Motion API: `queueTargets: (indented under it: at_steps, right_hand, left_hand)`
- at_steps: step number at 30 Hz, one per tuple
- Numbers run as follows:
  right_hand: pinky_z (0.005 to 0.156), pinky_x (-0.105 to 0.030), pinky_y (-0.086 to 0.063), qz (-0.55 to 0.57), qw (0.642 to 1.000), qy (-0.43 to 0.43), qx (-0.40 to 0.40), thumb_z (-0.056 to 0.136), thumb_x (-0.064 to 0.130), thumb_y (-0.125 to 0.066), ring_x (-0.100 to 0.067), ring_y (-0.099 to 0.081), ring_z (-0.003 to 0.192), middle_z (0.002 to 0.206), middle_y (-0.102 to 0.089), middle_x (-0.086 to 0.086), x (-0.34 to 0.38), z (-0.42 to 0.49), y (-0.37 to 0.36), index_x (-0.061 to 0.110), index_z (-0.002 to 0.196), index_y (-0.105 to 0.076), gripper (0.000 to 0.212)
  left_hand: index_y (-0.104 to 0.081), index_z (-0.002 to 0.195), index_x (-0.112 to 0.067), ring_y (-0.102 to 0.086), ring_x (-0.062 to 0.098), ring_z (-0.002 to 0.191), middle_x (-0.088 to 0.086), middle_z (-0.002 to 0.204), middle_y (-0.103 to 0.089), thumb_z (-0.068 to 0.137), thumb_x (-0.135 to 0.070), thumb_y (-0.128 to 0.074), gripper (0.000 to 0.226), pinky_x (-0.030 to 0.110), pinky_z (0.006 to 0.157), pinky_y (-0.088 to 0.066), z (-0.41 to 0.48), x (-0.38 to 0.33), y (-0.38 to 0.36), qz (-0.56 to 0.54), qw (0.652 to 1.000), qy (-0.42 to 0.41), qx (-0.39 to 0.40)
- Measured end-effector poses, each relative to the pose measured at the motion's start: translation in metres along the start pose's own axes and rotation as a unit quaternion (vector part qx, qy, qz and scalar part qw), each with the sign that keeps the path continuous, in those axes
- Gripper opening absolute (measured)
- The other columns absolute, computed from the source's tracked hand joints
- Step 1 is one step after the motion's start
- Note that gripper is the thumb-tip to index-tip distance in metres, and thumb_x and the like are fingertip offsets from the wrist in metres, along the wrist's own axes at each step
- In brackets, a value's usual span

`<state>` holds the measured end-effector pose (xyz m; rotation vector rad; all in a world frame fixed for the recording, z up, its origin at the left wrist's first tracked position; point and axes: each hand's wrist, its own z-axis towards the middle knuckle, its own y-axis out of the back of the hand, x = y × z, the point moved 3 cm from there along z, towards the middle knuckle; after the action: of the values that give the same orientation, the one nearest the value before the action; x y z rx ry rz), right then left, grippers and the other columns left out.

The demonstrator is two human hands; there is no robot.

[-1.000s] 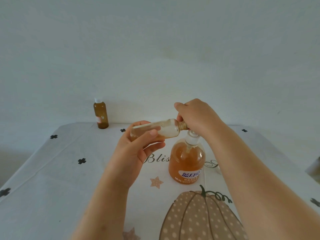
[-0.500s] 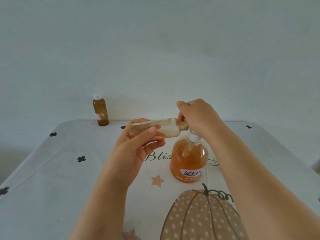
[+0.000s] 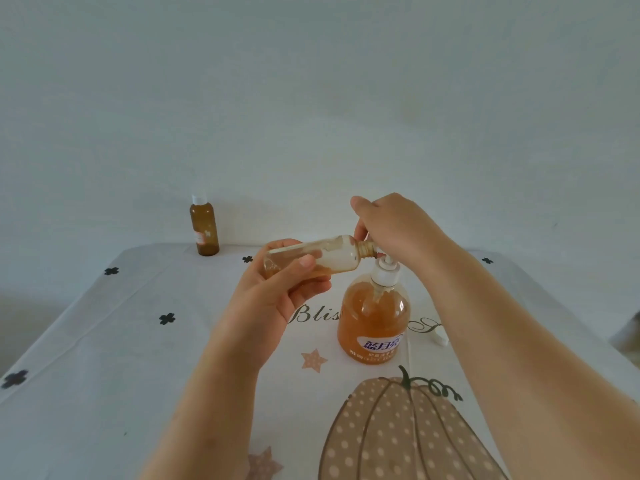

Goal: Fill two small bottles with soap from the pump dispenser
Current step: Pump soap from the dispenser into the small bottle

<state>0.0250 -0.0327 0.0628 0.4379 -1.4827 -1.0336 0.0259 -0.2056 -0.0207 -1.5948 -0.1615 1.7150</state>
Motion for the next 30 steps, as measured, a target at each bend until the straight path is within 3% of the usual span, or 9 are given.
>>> queueTargets:
  at_steps: [8,18,30]
  right_hand:
    - [0.072,-0.035,-0.047,-0.027,0.999,0.009,0.018,0.104,0.053,-0.03,-0.022,-0.066,0.076,0.075,-0.071,-0.004,-0.001,-0.001,-0.004,0.014,0.088,-0.074,0.061]
    - [0.065,-0.032,-0.042,0.0,1.0,0.028,0.002,0.104,0.048,-0.036,-0.02,-0.06,0.068,0.074,-0.067,-0.002,-0.012,0.004,-0.013,0.016,0.073,-0.068,0.055]
    - [0.06,-0.03,-0.04,0.017,1.0,0.009,-0.001,0.104,0.046,-0.038,-0.016,-0.059,0.064,0.072,-0.066,0.002,-0.013,0.003,-0.012,0.014,0.077,-0.071,0.053]
  left_hand:
    - [-0.06,0.106,-0.006,-0.073,0.027,0.088,0.015,0.104,-0.073,0.076,-0.012,-0.072,0.033,0.031,0.075,-0.059,0.0,0.001,0.002,0.007,1.0,0.004,-0.021]
    - [-0.061,0.1,-0.008,-0.072,0.026,0.09,0.013,0.1,-0.073,0.075,-0.011,-0.072,0.027,0.03,0.074,-0.058,0.004,0.003,0.006,0.031,0.999,-0.004,-0.012]
    - [-0.057,0.109,-0.004,-0.072,0.027,0.091,0.014,0.101,-0.073,0.077,-0.011,-0.071,0.035,0.031,0.075,-0.058,0.003,0.004,0.003,0.015,1.0,0.007,-0.014]
